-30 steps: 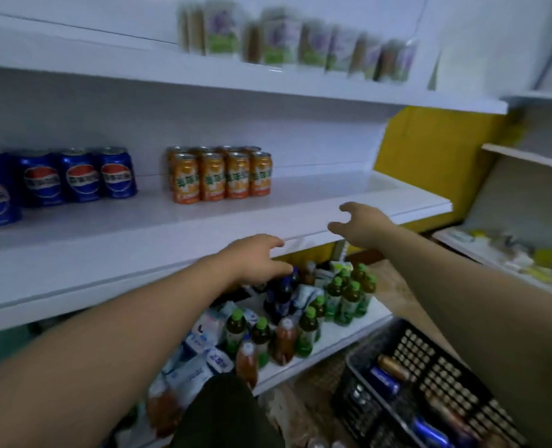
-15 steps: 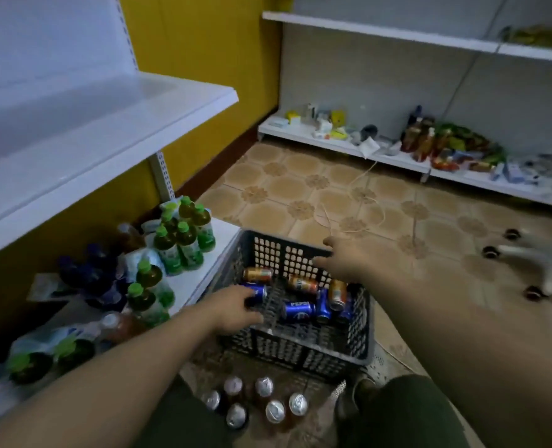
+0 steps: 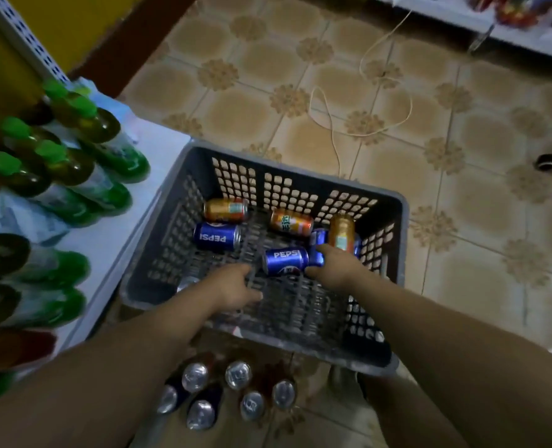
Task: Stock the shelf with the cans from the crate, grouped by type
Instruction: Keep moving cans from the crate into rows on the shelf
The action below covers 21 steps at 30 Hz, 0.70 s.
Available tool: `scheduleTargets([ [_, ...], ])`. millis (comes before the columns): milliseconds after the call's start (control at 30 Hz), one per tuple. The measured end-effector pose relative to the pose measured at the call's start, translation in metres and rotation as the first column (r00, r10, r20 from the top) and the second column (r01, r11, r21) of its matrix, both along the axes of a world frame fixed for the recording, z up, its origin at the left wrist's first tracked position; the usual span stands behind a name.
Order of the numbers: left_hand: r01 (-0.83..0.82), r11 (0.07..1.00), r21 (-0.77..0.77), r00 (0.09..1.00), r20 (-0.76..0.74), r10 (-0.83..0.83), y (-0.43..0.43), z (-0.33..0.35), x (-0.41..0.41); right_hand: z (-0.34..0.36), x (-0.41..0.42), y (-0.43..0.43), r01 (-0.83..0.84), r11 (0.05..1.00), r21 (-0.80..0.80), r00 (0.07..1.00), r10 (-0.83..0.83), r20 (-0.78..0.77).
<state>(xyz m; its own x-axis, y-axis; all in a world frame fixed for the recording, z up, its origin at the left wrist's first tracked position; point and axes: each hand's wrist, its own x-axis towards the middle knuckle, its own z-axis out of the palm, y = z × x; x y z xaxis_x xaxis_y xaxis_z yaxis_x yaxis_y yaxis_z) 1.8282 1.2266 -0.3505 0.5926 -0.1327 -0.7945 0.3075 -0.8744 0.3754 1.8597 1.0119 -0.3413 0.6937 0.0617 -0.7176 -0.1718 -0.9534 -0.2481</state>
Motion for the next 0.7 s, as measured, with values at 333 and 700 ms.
scheduleTargets([
  [333,-0.021,0.999,-0.027,0.990,-0.141,0.017,-0.002,-0.139,0.055,-0.181,0.047,0.024,-0.332,0.926,-0.181,0.939,0.343,0.028],
  [700,-0.212,0.952,-0.223,0.977,-0.036,0.209,0.013,-0.046,0.023,-0.070,0.021,0.048,0.137,0.927,0.350,0.962,-0.209,0.177],
])
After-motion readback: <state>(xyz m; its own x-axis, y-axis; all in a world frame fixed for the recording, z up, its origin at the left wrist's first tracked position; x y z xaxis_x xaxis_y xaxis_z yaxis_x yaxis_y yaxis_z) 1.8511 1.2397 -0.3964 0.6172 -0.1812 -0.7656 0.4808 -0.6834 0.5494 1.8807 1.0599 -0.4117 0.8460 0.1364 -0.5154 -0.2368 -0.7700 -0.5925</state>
